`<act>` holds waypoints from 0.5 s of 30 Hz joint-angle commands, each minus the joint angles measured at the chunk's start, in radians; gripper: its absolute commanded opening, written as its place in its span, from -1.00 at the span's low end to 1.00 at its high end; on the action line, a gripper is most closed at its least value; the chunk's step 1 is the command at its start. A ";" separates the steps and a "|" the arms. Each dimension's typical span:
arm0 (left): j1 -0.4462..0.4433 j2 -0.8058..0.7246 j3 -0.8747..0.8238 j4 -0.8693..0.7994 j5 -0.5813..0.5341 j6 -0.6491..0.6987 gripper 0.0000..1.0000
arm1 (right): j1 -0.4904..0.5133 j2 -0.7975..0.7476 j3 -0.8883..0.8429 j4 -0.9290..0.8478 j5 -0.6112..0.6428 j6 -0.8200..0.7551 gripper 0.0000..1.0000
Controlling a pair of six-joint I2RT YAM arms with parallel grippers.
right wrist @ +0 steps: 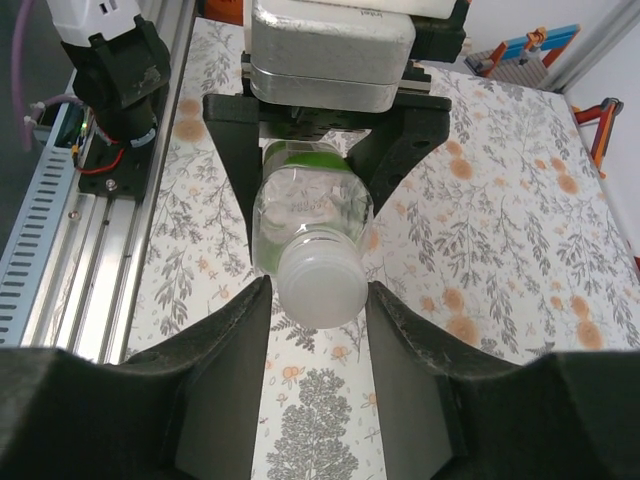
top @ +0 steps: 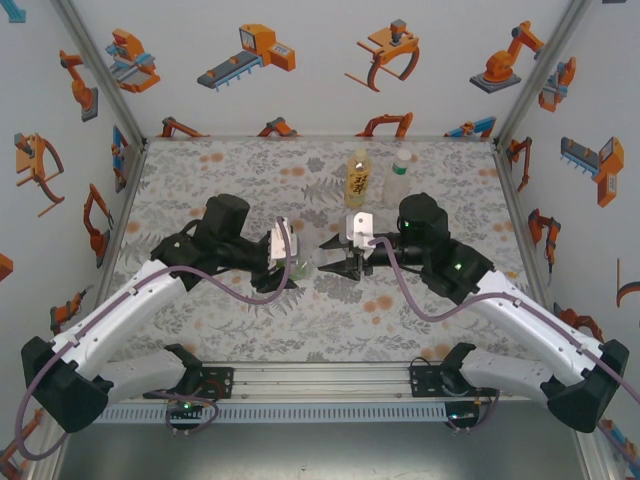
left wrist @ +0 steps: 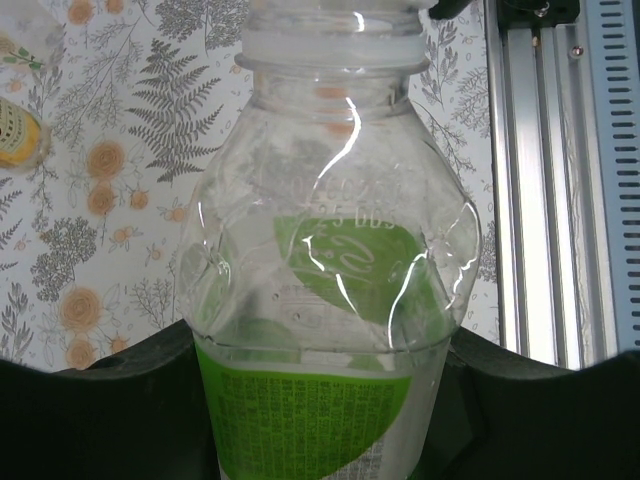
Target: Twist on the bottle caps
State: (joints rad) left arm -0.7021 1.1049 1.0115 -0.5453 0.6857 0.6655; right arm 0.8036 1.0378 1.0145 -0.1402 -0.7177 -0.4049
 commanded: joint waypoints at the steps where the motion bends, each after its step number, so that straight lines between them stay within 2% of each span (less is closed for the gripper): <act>1: -0.004 -0.020 0.007 0.010 0.034 0.016 -1.00 | 0.011 0.004 0.030 0.043 -0.022 -0.007 -0.21; 4: -0.005 -0.019 0.006 0.011 0.034 0.016 -1.00 | 0.012 0.004 0.027 0.048 -0.023 -0.004 -0.30; 10: -0.005 -0.019 0.006 0.010 0.034 0.015 -1.00 | 0.014 0.001 0.031 0.039 -0.034 0.000 -0.32; 15: -0.004 -0.013 0.007 0.010 0.033 0.015 -1.00 | 0.014 -0.001 0.030 0.044 -0.022 0.006 -0.17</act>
State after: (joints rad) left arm -0.7017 1.1023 1.0115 -0.5453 0.6891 0.6655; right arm 0.8055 1.0389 1.0145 -0.1322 -0.7177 -0.4019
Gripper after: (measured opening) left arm 0.523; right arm 0.408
